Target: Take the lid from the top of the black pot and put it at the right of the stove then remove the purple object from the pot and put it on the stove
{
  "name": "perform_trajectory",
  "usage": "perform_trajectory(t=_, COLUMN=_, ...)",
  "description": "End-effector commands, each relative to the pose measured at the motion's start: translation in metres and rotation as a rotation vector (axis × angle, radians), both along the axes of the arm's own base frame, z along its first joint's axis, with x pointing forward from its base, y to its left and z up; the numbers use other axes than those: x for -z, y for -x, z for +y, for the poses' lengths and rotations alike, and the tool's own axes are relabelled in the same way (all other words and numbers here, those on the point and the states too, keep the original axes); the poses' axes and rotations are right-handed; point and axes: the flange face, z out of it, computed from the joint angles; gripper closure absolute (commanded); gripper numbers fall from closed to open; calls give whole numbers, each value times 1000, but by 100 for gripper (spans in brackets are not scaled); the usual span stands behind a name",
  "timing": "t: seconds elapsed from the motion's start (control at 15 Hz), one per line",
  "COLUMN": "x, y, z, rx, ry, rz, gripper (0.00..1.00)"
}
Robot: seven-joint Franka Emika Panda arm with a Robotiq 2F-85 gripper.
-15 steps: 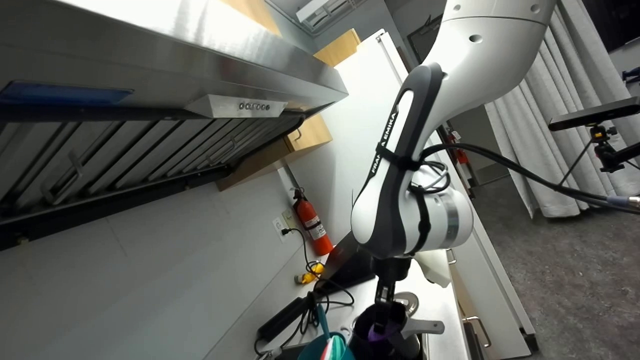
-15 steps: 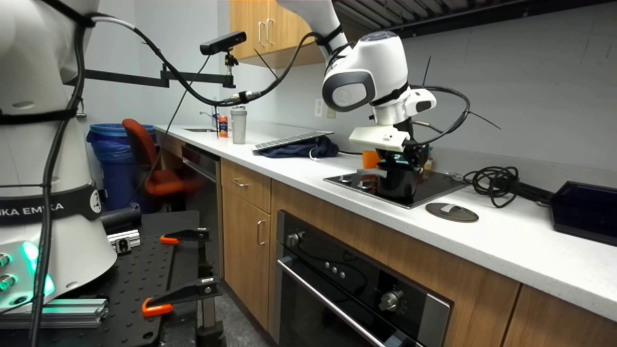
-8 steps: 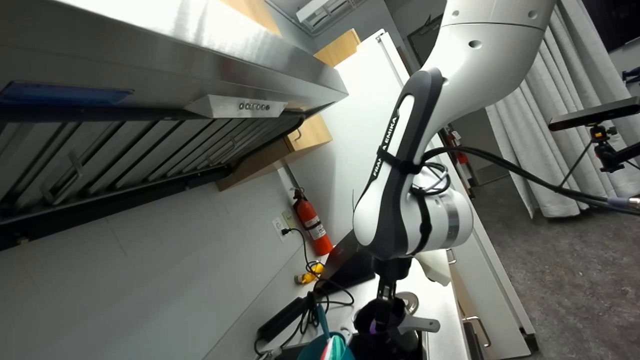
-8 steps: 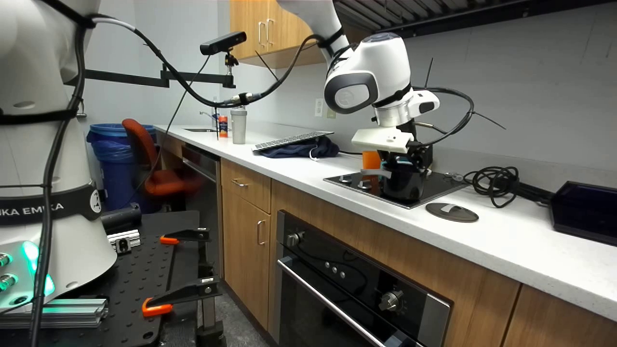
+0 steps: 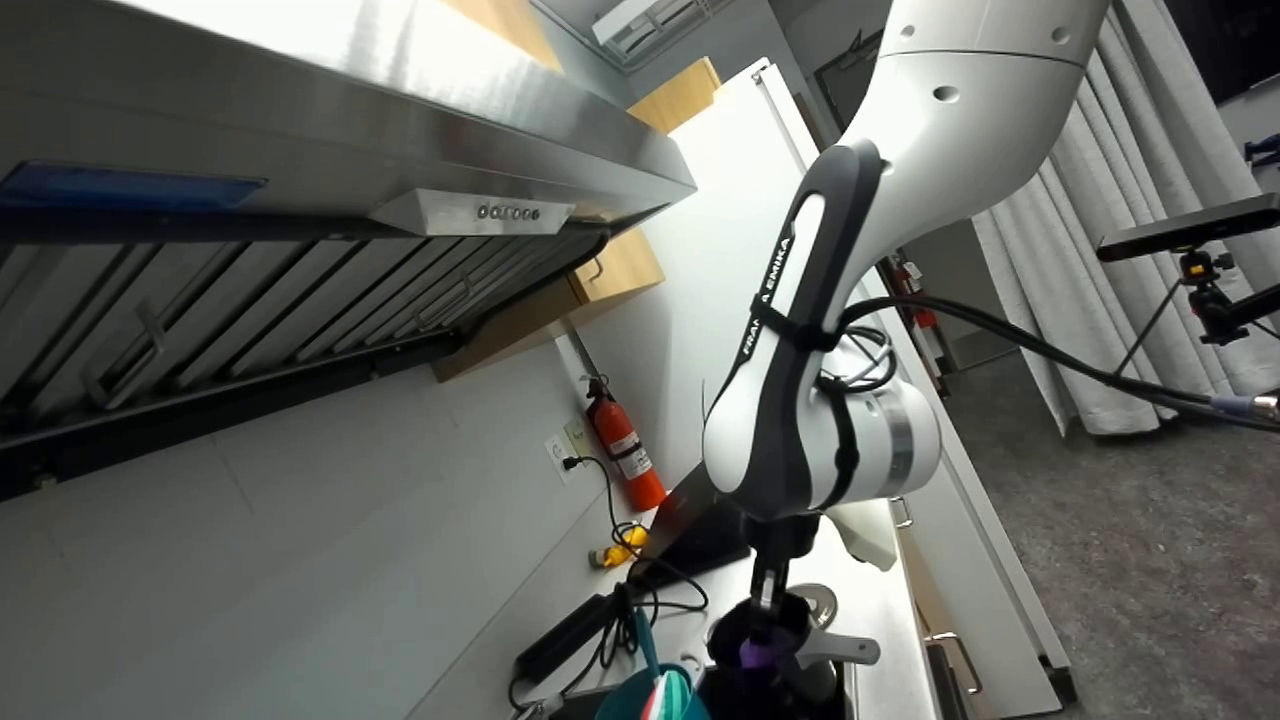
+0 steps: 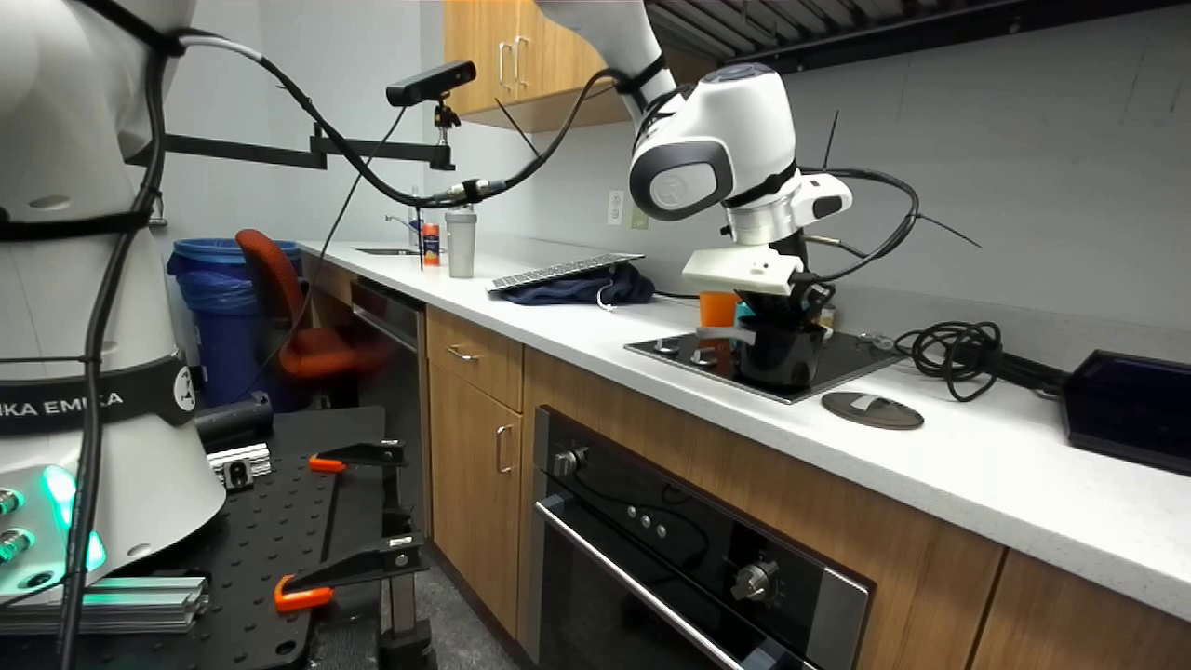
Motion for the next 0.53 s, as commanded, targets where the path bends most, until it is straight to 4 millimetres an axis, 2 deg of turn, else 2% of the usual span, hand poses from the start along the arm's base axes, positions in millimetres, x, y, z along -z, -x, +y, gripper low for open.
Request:
perform_trajectory(t=0.0, x=0, y=-7, z=3, rx=-5, ry=4, rz=2, gripper=100)
perform_trajectory(t=0.2, x=-9, y=-2, z=5, rx=-15, ry=-1, rz=-4, gripper=100)
perform_trajectory(t=0.47, x=-31, y=3, z=13, rx=-31, ry=-17, rz=-31, gripper=100)
